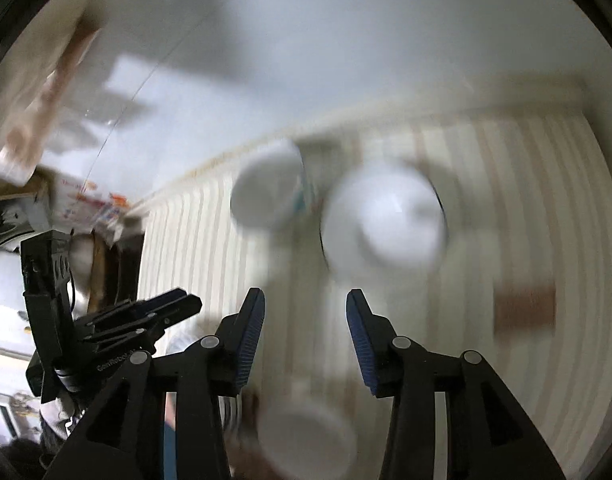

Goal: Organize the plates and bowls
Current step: 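Nest the held white bowl into the blue-dot bowl with both grippers, then lift the nested bowls with both grippers toward the black-rimmed bowl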

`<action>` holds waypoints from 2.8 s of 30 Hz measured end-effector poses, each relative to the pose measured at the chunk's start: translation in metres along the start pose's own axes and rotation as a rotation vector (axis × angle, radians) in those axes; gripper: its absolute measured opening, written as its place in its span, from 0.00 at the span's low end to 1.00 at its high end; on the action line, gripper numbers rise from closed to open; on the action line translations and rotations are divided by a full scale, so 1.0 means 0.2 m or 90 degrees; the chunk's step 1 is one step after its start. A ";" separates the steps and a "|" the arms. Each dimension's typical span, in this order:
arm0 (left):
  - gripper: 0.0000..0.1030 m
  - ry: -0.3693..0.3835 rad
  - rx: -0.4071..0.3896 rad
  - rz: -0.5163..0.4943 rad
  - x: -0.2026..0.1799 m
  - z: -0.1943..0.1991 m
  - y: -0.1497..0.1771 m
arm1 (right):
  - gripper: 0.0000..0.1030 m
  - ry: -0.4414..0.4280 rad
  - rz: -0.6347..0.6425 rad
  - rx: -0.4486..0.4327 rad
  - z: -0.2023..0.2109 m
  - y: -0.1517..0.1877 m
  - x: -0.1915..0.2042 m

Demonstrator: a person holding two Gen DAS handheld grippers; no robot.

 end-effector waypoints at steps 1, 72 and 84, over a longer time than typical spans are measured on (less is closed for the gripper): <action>0.29 0.003 0.010 0.014 0.02 -0.06 -0.07 | 0.44 -0.006 -0.002 0.002 -0.08 -0.10 0.00; 0.17 -0.017 0.108 -0.245 -0.39 0.00 0.89 | 0.11 0.105 -0.090 0.071 0.02 1.04 -0.04; 0.17 -0.049 0.124 -0.283 -0.46 -0.07 0.91 | 0.11 0.116 -0.101 0.101 -0.05 1.04 -0.10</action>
Point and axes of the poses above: each gripper's, at about its wrist camera, not at the fingertips, and z roughly against the way its jaws point, x to its left, y to its underside, the point moved 2 cm from there along -z, roughly the way its jaws point, and after that the axes turned 8 degrees about -y, right-handed, at the moved point
